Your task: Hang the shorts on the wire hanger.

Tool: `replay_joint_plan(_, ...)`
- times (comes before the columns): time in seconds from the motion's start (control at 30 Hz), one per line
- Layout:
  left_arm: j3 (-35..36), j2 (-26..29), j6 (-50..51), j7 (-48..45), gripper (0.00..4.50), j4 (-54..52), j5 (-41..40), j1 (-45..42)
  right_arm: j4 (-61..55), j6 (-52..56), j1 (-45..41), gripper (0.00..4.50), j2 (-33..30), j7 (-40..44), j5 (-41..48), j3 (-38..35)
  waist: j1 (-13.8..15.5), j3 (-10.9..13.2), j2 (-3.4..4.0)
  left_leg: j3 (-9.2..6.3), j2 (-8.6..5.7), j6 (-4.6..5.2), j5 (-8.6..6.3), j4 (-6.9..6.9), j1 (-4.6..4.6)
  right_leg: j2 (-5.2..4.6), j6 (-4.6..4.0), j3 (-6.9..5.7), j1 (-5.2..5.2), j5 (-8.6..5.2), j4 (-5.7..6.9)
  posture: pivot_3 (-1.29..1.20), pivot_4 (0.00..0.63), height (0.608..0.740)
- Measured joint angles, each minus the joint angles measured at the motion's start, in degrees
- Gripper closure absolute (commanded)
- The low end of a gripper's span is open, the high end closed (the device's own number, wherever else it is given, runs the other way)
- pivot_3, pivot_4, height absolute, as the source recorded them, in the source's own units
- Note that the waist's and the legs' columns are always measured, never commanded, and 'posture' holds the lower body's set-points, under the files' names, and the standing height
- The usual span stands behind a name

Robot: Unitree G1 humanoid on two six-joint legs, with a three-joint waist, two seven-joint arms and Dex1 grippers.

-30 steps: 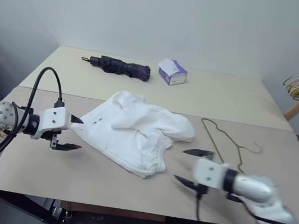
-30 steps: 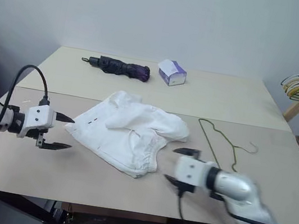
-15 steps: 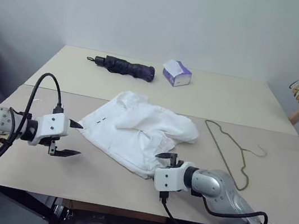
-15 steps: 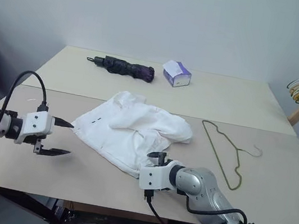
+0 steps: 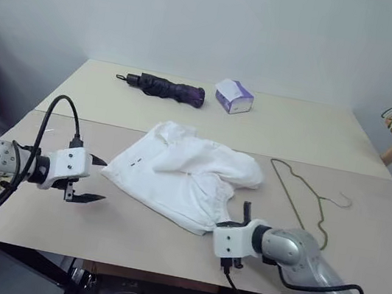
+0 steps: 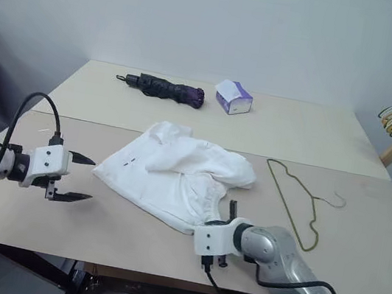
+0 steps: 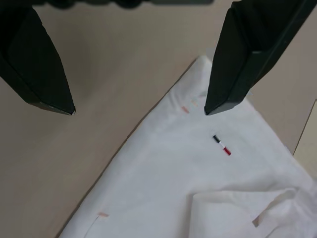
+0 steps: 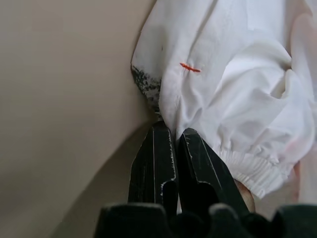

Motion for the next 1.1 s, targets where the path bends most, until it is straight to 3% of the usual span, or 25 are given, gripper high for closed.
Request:
replay_joint_plan(0.23, -5.3, -2.9, -4.1, -1.4, 0.0, 9.1, 4.5, -7.8, 6.2, -15.7, 0.3, 4.47, -9.4, 0.8, 6.1, -6.6, -0.4, 0.0, 0.0, 0.02, 0.0, 0.0, 0.0, 0.0, 0.02, 0.01, 0.0, 0.0, 0.04, -0.01, -0.02, -0.05, 0.0, 0.74)
replay_joint_plan(0.4, -9.5, -5.5, 1.6, -12.2, 0.0, 10.6, 1.3, -10.7, 10.4, -20.3, -1.1, 4.47, -9.9, 1.1, 7.0, -6.8, -1.7, 0.0, -0.01, -0.02, 0.02, 0.01, 0.0, 0.0, -0.01, 0.06, -0.02, 0.01, 0.02, -0.02, 0.0, -0.06, 0.0, 0.74)
replay_joint_plan(0.6, -11.8, -9.3, -1.9, -11.2, 0.0, 18.6, 4.6, -15.9, 11.8, -20.5, -1.1, 4.47, -8.7, 0.3, 6.8, -7.1, -2.1, 0.0, -0.02, -0.07, 0.01, 0.01, 0.0, 0.05, 0.02, 0.07, -0.02, 0.01, 0.07, -0.01, 0.01, -0.08, 0.0, 0.74)
replay_joint_plan(1.03, -14.7, -13.2, -10.4, -13.4, 4.23, 31.7, 8.7, -22.1, 11.9, -20.0, -0.7, 4.5, -8.4, -1.2, 6.1, -8.5, -2.6, 0.0, -0.02, -0.08, 0.01, 0.01, 0.0, 0.09, 0.05, 0.06, -0.02, 0.01, 0.12, -0.01, 0.04, -0.1, 0.0, 0.74)
replay_joint_plan(1.1, -14.6, -13.3, -10.9, -13.4, 4.46, 32.0, 8.5, -22.1, 11.9, -19.8, -0.5, 4.5, -8.4, -1.3, 5.8, -8.5, -2.7, 0.0, -0.02, -0.09, 0.01, 0.01, 0.0, 0.09, 0.04, 0.06, -0.01, 0.01, 0.11, -0.01, 0.04, -0.1, 0.0, 0.74)
